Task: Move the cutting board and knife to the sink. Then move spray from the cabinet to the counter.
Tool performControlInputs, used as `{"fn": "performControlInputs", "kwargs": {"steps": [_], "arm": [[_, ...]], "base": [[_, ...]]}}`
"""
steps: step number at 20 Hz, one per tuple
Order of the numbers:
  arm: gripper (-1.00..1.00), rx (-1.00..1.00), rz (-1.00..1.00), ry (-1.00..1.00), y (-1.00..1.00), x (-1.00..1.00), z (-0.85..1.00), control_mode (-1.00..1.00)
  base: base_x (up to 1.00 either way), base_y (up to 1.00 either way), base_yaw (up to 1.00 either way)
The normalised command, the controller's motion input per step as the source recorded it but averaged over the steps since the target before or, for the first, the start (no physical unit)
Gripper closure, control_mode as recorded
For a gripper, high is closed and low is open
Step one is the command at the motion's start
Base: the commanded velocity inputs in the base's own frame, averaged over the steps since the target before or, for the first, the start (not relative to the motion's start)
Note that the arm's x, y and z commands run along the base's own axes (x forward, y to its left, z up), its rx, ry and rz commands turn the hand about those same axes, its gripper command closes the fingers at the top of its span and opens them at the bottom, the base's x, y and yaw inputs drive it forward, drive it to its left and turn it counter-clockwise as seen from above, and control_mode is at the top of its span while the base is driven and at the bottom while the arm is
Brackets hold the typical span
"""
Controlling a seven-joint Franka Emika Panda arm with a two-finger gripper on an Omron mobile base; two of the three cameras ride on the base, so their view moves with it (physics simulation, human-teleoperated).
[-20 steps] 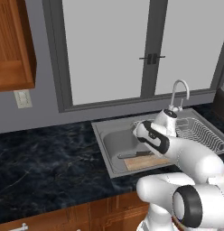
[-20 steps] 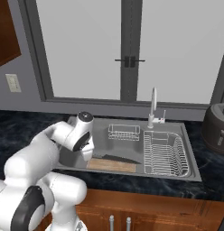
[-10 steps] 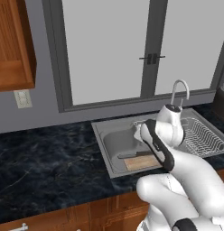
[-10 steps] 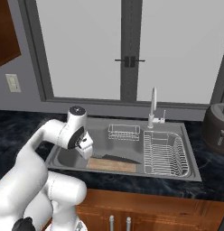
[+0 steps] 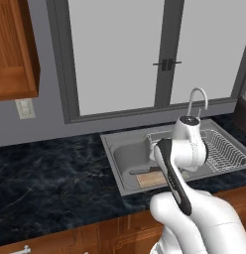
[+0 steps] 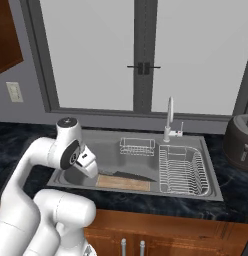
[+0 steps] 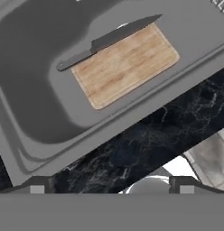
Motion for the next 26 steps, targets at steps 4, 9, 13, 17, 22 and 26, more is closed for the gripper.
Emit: {"fn": "performControlInputs", "kwargs": {"steps": [4, 9, 13, 17, 22, 26], "arm": [[-1.00, -0.08, 0.10, -0.01, -0.02, -0.37, 0.14, -1.00], [-1.00, -0.03, 0.12, 0.00, 0.00, -0.29, 0.12, -1.00], [-1.00, -0.05, 0.13, 0.00, -0.02, -0.24, 0.08, -1.00], [-1.00, -0.01, 0.00, 0.01, 0.00, 0.00, 0.00, -1.00], [-1.00, 0.00, 0.00, 0.00, 0.00, -0.01, 0.00, -1.00], [-1.00, 0.00, 0.00, 0.00, 0.00, 0.00, 0.00, 1.00]], "base": [[0.00, 0.00, 0.00], [0.00, 0.00, 0.00], [0.00, 0.00, 0.00], [0.00, 0.00, 0.00], [0.00, 0.00, 0.00], [-0.26, 0.01, 0.00]]}}
